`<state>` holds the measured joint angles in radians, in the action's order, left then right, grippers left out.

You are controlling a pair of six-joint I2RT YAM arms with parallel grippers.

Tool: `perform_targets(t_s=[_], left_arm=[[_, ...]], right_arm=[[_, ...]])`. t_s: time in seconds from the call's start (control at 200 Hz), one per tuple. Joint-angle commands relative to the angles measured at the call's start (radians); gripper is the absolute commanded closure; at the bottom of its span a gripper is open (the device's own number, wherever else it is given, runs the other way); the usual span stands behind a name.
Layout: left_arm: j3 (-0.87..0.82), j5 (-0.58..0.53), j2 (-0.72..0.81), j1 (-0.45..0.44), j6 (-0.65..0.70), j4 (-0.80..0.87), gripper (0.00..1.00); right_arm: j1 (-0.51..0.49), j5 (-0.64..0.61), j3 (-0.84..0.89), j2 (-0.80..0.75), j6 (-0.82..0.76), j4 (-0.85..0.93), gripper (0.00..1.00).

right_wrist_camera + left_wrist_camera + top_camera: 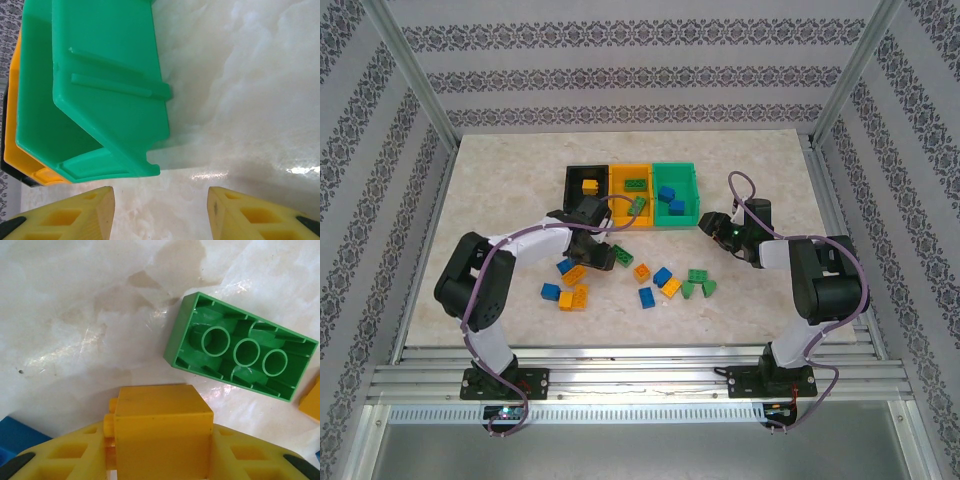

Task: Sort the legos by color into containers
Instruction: Pick up the lego from the center of the table, then place the lego in the container.

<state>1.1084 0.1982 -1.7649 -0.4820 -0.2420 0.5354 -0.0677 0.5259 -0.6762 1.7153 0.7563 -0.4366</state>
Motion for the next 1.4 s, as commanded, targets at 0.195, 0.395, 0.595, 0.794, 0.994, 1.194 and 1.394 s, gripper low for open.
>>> perform_targets(t_s=[0.195, 0.395, 0.595, 0.794, 0.994, 1.194, 1.394], left_arm=[[-0.024, -0.057, 0.128, 0.019, 0.008, -0.030, 0.61], [-0.019, -0.085, 0.182, 0.066, 0.021, -0.061, 0.64], [0.087, -0.068, 0.150, 0.132, 0.041, -0.068, 0.64], [0.241, -0.033, 0.046, 0.185, 0.052, -0.039, 0.63], [0.379, -0.032, -0.071, 0.209, 0.078, -0.010, 0.61], [0.453, -0.046, -0.143, 0.213, 0.098, 0.005, 0.59], [0.472, -0.060, -0.167, 0.215, 0.099, 0.005, 0.52]], right_arm=[[0.005, 0.022, 0.004, -0.021, -0.008, -0.004, 0.48], [0.004, 0.031, 0.000, -0.012, -0.002, -0.006, 0.48], [0.006, 0.023, 0.007, -0.036, -0.008, 0.000, 0.48], [0.005, 0.029, 0.007, -0.037, -0.005, -0.005, 0.48], [0.004, 0.030, 0.010, -0.042, -0.003, -0.008, 0.47], [0.002, 0.029, 0.010, -0.043, -0.002, -0.008, 0.47], [-0.001, 0.032, 0.009, -0.039, 0.002, -0.013, 0.47]])
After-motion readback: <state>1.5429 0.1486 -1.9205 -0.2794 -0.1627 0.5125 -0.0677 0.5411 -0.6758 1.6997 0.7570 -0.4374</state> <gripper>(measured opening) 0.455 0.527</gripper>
